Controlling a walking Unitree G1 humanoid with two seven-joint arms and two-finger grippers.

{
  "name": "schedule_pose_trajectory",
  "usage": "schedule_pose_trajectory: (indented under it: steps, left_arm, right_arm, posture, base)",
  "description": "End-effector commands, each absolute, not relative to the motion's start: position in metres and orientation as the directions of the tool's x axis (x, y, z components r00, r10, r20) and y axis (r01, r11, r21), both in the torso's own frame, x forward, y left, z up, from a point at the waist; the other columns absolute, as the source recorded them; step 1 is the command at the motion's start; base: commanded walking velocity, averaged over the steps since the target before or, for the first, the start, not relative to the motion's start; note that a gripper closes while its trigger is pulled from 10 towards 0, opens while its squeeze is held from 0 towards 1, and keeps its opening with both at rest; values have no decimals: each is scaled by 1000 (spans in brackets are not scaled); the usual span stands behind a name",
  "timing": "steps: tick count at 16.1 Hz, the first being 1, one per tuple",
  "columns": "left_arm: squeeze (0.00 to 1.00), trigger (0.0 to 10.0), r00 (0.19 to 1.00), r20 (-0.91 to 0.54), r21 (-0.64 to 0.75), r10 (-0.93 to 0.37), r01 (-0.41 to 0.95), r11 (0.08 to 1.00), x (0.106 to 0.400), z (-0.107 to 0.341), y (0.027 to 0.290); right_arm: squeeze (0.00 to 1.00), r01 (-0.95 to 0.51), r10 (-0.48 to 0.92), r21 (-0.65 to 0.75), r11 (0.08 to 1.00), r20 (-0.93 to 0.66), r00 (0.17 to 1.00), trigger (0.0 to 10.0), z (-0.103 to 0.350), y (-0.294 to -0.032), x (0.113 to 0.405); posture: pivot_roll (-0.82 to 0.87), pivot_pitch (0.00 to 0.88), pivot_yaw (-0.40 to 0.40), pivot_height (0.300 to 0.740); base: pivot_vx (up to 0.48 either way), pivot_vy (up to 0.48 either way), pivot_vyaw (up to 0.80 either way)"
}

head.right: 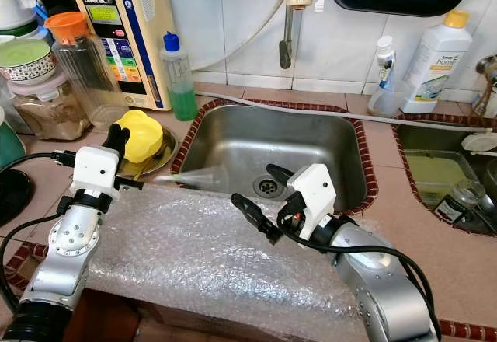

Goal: Kitchen organization

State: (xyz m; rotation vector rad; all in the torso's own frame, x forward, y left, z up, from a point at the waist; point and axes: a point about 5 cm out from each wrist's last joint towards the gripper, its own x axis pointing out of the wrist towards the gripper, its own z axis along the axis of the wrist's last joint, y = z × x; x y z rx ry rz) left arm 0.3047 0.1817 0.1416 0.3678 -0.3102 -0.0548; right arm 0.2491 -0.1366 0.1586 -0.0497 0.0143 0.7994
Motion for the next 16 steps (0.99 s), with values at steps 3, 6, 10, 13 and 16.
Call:
schedule_pose_trajectory:
  steps: [3, 6, 10, 13, 16]
  left_arm:
    - [1000, 10000, 935, 315, 304, -163, 63, 950, 303, 151, 169]
    - [1000, 10000, 938, 317, 301, -139, 40, 953, 302, 152, 171]
    - [1000, 10000, 961, 275, 236, 29, -96, 967, 310, 150, 198]
    - [1000, 10000, 968, 206, 129, 144, -173, 976, 324, 149, 216]
    - [1000, 10000, 969, 122, 7, 215, -218, 976, 339, 148, 222]
  right_arm:
    - [0, -717, 717, -49, 695, -22, 697, 10000, 161, -135, 250]
    - [0, -715, 715, -48, 697, -23, 698, 10000, 160, -135, 249]
    - [0, -716, 716, -48, 697, -24, 698, 10000, 160, -134, 249]
    - [0, -719, 719, -47, 693, -24, 694, 10000, 160, -133, 248]
    - [0, -720, 720, -55, 692, -23, 693, 10000, 161, -133, 248]
  posture:
    - [-24, 0, 52, 740]
    - [-26, 0, 53, 740]
    - [-24, 0, 50, 740]
    - [-23, 0, 49, 740]
    - [-23, 0, 49, 740]
  base:
    - [0, 0, 0]
    - [0, 0, 0]
    - [0, 0, 0]
    - [0, 0, 0]
    - [0, 0, 0]
